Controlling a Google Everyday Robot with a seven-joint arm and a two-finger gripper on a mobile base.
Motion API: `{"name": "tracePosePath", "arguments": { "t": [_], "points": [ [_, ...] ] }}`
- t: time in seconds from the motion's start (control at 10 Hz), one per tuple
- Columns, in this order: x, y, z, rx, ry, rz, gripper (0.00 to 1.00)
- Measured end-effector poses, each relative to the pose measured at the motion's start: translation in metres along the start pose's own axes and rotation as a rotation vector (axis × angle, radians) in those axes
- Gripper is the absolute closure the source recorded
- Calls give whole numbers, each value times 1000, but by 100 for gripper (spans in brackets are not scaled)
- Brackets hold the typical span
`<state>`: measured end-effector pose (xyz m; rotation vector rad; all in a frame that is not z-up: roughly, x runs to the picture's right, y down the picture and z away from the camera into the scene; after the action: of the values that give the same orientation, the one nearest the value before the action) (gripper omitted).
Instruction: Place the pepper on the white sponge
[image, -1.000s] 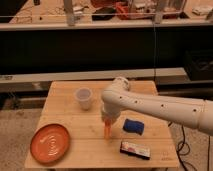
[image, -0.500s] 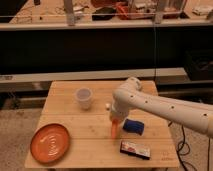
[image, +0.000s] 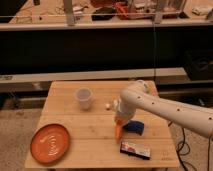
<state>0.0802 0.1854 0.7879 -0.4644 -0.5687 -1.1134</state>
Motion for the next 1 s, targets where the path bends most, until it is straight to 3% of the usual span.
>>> {"name": "tracePosePath", "arguments": {
  "t": [1.0],
  "points": [
    [-23, 19, 9, 14, -49, 70, 99]
  ]
}}
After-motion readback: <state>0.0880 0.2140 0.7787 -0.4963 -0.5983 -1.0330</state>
